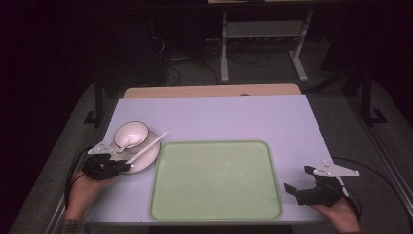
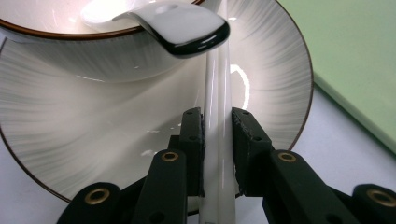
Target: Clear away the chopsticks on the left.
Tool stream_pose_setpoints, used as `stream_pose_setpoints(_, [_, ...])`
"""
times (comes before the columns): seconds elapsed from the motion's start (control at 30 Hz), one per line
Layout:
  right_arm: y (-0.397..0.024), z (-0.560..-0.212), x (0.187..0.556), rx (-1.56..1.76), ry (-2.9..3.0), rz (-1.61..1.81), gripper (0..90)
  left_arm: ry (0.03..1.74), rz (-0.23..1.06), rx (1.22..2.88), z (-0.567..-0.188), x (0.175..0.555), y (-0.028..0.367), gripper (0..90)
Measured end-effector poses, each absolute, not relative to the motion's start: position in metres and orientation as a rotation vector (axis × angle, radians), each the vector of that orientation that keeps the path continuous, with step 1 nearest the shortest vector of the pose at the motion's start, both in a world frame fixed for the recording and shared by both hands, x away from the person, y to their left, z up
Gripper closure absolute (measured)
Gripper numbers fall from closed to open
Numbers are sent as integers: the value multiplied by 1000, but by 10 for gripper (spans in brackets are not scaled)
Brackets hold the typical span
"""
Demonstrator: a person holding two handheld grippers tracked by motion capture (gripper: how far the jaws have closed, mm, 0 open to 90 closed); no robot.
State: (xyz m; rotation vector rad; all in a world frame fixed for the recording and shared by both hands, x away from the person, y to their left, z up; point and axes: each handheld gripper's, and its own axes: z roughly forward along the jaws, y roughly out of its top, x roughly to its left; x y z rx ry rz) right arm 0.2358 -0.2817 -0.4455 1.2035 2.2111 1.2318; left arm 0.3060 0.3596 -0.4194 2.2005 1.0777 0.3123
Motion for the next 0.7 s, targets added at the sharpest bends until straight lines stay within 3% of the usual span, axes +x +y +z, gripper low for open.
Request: stream_pose_setpoints(0.7, [-281, -445, 236, 1199, 2217, 1233, 0, 1191, 315, 2144, -419, 302, 334, 758])
